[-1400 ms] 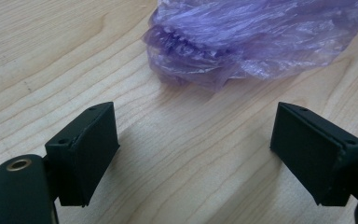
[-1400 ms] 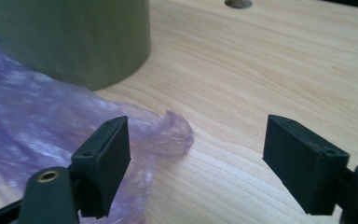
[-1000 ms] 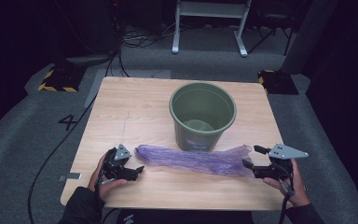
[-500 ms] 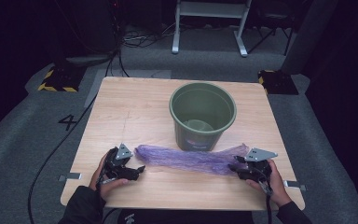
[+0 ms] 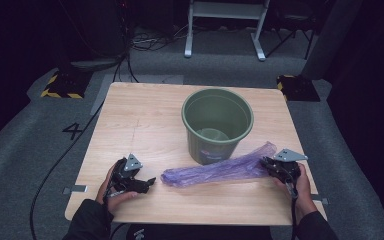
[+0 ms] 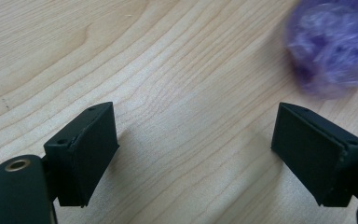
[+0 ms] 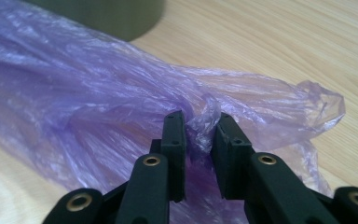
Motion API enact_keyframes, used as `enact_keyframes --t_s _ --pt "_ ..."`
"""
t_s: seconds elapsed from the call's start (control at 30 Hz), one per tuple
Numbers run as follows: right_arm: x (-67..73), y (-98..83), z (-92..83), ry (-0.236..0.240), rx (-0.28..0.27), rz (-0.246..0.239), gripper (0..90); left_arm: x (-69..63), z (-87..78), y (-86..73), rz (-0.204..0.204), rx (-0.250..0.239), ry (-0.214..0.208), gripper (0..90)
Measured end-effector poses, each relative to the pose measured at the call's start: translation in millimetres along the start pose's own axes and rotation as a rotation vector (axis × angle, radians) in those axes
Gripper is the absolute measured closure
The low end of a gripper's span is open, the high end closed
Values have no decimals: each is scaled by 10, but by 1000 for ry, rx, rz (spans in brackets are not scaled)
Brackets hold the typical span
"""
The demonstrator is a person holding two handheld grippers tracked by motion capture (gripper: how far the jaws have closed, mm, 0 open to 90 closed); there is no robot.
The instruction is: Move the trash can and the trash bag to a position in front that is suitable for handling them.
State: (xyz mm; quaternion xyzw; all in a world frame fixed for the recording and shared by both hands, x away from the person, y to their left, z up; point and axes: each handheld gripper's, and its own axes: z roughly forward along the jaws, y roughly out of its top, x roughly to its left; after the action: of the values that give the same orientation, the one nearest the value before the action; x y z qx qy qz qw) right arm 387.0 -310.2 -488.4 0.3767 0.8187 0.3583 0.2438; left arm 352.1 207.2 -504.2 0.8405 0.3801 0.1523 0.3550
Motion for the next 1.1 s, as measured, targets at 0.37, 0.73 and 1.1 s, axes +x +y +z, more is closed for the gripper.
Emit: enact_keyframes --t_s 0.37,0.73,1.1 --pt "-155 40 6 -49 -21 63 530 -3 0 3 5 1 2 141" --pt "182 298 -361 54 -158 -4 251 -14 5 7 6 0 2 142" --pt "837 414 -2 222 -88 -121 199 -59 36 35 7 -1 1 142"
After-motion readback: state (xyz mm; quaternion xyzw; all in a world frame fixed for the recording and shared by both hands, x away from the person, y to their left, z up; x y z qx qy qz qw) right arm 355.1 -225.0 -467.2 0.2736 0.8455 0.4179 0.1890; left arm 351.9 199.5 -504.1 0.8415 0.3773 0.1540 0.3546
